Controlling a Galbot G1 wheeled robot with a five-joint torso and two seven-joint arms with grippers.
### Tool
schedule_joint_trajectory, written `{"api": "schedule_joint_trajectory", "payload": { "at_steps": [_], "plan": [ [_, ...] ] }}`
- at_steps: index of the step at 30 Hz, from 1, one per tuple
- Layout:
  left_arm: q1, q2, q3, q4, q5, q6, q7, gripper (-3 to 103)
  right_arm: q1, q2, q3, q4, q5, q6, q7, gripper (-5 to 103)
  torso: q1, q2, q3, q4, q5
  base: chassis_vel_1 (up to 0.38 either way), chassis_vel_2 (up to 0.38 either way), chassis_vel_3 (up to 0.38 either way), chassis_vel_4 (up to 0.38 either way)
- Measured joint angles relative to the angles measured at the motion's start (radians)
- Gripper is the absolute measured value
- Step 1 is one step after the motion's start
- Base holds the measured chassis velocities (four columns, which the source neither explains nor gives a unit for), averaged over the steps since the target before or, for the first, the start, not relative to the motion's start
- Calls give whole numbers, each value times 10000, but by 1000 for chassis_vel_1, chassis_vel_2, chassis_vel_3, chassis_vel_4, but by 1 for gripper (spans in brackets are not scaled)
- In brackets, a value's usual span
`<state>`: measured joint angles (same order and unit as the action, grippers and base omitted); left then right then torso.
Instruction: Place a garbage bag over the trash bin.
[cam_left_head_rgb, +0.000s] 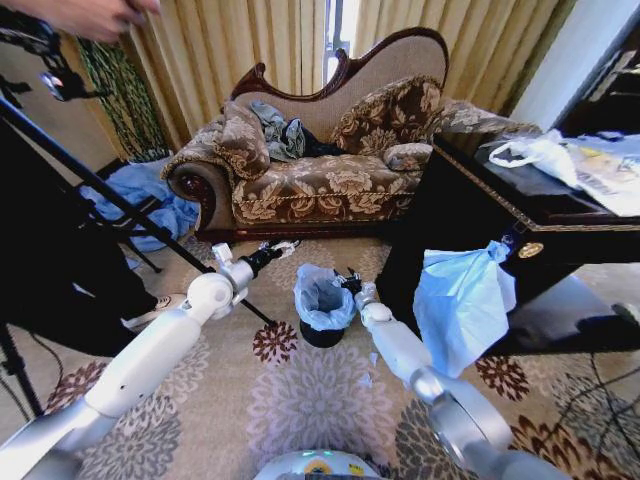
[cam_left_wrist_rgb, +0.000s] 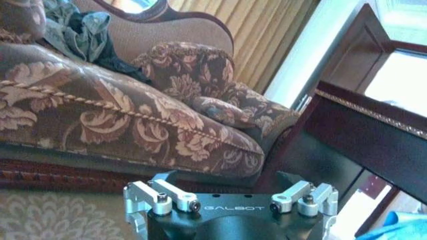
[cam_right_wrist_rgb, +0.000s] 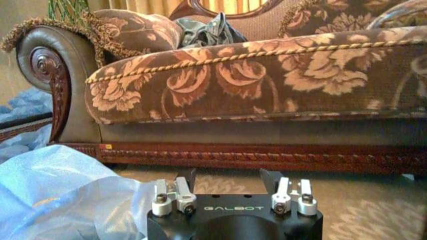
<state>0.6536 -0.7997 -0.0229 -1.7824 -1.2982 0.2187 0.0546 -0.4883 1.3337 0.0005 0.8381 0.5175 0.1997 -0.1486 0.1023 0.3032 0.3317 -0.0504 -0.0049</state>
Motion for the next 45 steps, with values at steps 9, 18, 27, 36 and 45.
{"api": "schedule_joint_trajectory", "payload": {
  "at_steps": [9, 18, 27, 36, 45],
  "plan": [
    [-172, -173, 374, 237, 134, 5, 70, 98, -1052, -1320, -430, 2026, 408, -648, -8, 83, 0, 0, 0, -3, 0, 0, 0, 0, 0],
    [-179, -23, 380, 135, 21, 35, 6, 98, -921, -869, -449, 1284, 23, -541, -75, 92, 1, 0, 1, 1, -1, 0, 0, 0, 0],
    [-87, 57, 334, 24, -66, 37, -38, 98, -443, -412, -564, 453, -472, -484, -24, 95, 1, 0, 1, 0, -2, 0, 0, 0, 0],
    [-55, 105, 266, -115, -233, 37, -99, 98, 148, 455, -460, -784, -1792, 36, 881, 95, 2, 0, 1, -1, 0, 0, 0, 0, 0],
    [239, 301, -75, -361, -424, 37, -122, 98, 641, 859, -274, -1646, -2347, 263, 1170, 95, 1, 0, 1, 0, -1, 0, 0, 0, 0]
  ]
}}
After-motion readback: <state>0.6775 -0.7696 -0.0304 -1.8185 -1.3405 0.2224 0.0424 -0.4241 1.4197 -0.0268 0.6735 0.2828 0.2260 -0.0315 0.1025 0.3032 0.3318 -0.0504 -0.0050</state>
